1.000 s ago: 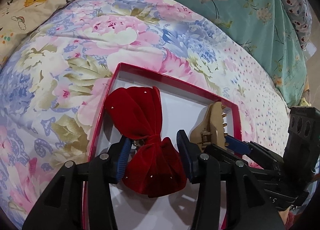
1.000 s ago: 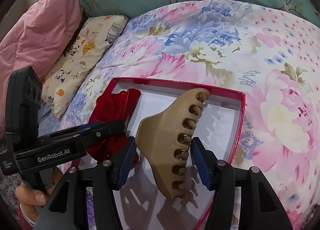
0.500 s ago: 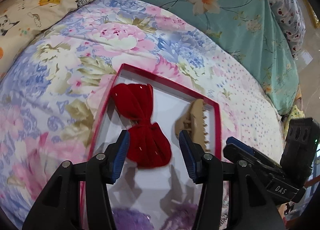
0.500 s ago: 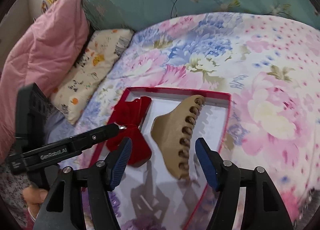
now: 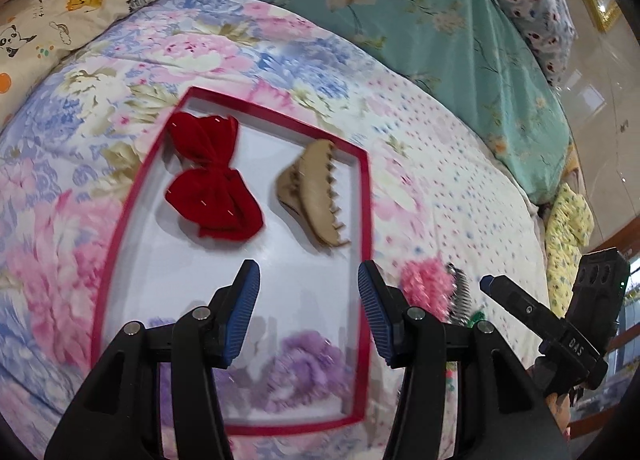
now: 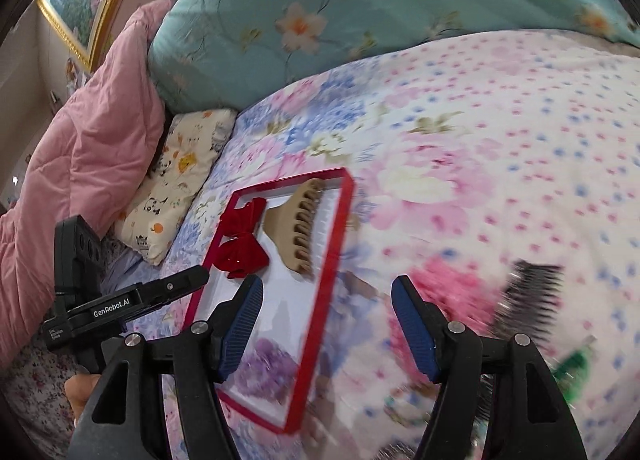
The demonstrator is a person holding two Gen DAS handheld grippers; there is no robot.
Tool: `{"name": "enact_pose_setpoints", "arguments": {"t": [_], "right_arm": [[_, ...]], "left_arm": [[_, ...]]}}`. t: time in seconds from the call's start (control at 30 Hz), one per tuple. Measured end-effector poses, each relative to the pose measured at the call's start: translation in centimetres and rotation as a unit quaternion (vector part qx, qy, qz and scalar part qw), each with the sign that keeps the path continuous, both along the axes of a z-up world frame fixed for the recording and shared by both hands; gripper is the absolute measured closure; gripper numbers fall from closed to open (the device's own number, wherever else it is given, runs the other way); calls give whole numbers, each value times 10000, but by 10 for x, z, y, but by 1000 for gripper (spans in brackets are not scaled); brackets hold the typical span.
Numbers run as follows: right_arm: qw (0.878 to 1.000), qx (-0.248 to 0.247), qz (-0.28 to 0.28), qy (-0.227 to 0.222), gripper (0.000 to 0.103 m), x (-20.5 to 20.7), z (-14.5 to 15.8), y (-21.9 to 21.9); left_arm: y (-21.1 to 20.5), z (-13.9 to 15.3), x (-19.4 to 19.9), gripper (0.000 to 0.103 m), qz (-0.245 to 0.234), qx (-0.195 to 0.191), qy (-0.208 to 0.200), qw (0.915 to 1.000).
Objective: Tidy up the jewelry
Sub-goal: 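Grasp the pink scrunchie with the left tool while the right grasps the green braided band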
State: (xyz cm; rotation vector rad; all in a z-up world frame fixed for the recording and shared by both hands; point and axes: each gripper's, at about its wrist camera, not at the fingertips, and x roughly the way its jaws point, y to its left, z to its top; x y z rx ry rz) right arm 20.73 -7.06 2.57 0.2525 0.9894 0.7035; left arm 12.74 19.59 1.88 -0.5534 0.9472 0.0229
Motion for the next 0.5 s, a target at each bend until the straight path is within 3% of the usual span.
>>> {"name": "enact_pose_setpoints", "arguments": {"t": [0.5], "right_arm": [[9947, -117, -1013, 95, 34, -34, -6, -117]], "left_arm": [[-60, -1, -16, 53, -470, -49, 112, 9988]]}}
